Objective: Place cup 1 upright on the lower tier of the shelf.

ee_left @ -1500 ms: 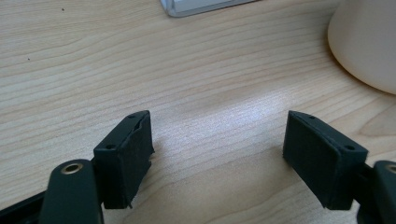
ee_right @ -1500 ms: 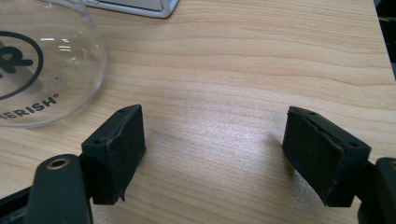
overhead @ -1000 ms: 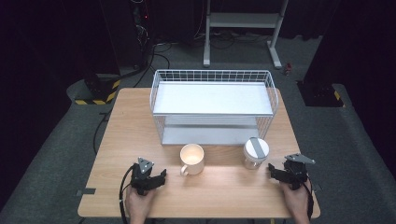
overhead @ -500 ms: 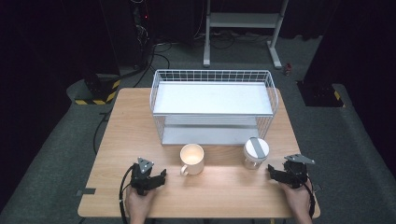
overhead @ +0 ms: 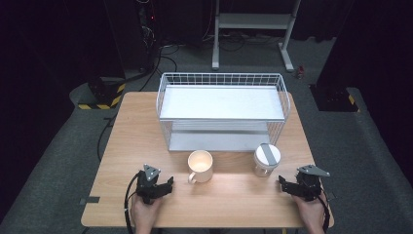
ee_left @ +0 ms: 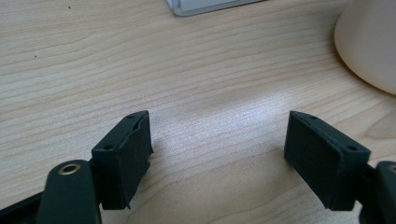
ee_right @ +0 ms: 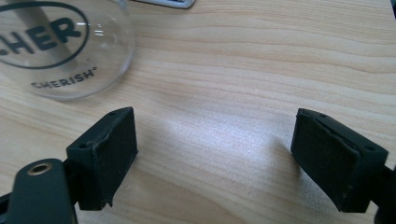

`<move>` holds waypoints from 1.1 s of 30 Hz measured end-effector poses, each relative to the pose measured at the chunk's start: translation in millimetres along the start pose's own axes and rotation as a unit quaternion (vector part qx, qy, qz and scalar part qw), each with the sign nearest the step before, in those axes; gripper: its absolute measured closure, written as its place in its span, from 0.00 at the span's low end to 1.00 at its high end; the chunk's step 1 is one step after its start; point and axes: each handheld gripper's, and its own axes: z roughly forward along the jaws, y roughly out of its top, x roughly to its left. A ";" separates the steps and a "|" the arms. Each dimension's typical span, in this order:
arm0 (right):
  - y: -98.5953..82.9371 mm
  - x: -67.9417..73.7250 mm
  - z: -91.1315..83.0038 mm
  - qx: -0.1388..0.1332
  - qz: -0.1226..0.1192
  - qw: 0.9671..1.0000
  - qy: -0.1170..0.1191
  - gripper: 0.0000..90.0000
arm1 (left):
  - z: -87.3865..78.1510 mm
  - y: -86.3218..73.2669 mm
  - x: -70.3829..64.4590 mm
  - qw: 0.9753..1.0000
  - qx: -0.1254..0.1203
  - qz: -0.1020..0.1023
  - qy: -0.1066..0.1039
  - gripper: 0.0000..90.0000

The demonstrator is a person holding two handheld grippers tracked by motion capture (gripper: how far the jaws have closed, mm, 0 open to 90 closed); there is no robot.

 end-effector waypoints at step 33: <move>-4.8 39.4 -24.7 -0.036 -0.037 0.997 0.063 0.16 | 0.0 0.0 0.0 1.000 0.000 0.000 0.000 0.26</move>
